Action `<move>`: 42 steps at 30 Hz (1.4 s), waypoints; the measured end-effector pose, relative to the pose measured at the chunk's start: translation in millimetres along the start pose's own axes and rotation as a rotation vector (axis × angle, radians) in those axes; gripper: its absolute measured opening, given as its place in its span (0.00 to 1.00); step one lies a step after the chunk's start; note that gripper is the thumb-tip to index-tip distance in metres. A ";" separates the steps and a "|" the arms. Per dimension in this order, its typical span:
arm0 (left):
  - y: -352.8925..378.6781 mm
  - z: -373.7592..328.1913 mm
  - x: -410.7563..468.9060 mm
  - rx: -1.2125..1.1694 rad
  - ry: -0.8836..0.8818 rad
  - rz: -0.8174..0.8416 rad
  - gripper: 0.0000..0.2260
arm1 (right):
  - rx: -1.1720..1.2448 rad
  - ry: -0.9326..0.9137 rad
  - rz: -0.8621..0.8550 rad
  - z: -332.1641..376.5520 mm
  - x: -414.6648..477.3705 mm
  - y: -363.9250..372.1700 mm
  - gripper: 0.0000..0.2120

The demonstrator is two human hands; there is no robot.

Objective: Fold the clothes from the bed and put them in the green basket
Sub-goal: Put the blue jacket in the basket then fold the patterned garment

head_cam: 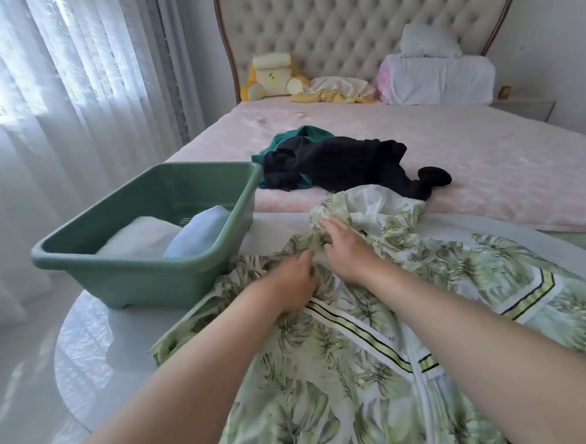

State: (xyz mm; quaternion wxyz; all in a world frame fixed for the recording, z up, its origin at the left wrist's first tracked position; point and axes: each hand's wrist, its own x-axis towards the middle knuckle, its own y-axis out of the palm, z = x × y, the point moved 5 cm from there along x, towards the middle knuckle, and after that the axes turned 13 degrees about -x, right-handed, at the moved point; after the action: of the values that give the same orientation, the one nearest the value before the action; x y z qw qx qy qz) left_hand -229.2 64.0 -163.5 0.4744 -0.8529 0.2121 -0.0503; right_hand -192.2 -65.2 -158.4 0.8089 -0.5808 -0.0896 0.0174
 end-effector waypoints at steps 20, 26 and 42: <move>8.3 9.7 85.7 0.279 -0.011 0.070 0.32 | -0.391 0.129 0.118 -114.0 -16.8 -15.6 0.26; -21.1 -2.3 117.7 0.109 0.127 -0.236 0.14 | -0.206 0.269 -0.204 -129.5 37.1 -63.4 0.15; -15.1 -23.4 150.0 -0.114 0.250 -0.279 0.21 | -0.121 0.549 -0.277 -178.5 82.5 -68.6 0.14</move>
State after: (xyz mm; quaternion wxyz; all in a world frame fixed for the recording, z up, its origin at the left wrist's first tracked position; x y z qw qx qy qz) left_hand -95.4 -9.0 -155.6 0.3838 -0.8866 0.1516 -0.2089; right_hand -86.8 -243.7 -138.6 0.7616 -0.5931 0.0528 -0.2558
